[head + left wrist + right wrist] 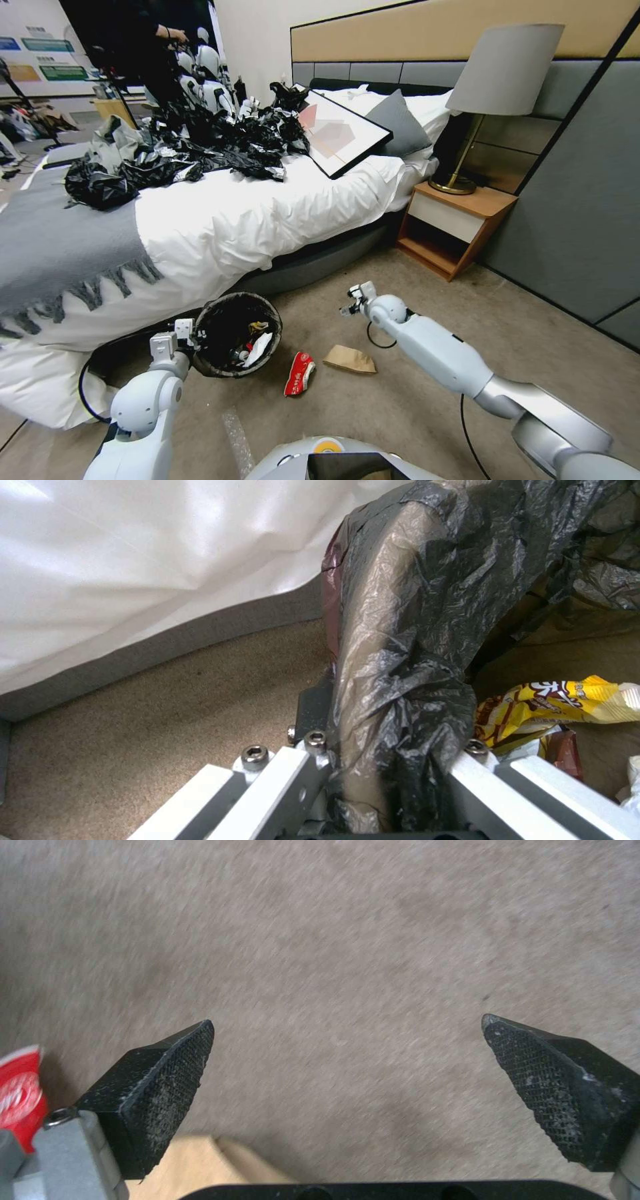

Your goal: Pick up the trash bin, then pick up the garbage from the floor and place it into the trash bin.

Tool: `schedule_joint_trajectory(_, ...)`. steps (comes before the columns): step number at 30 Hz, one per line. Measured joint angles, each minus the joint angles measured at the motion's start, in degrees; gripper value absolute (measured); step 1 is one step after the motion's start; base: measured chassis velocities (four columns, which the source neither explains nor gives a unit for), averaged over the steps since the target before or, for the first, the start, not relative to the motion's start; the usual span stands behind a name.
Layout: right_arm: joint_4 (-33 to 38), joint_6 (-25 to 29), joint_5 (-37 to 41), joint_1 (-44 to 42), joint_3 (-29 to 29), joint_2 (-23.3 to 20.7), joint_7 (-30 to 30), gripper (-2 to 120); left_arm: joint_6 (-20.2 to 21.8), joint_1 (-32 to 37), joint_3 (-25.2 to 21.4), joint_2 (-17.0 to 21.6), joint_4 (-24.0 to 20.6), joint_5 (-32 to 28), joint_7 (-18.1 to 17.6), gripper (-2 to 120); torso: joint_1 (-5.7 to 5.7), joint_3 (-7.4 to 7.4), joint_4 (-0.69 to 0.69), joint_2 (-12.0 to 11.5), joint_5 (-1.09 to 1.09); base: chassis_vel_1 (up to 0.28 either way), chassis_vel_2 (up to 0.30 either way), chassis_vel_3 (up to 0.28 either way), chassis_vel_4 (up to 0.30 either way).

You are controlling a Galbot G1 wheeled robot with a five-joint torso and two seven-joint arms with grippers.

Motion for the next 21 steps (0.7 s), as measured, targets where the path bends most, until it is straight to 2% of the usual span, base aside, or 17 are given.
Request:
schedule_joint_trajectory(8,0.6,0.1,-0.7,-1.8,-0.7,-0.2,0.7,100,-0.2,0.0,0.0,-0.3,0.6,0.3,0.1,0,0.00,0.00,0.01,0.0,0.00,0.000,0.000,0.000,0.000)
schedule_joint_trajectory(21,0.3,0.2,-6.6,-8.1,-1.2,0.8,0.7,100,-1.0,-0.3,0.2,-0.9,1.6,0.9,0.4,0,0.00,0.00,0.00,0.0,0.00,0.000,0.000,0.000,0.000)
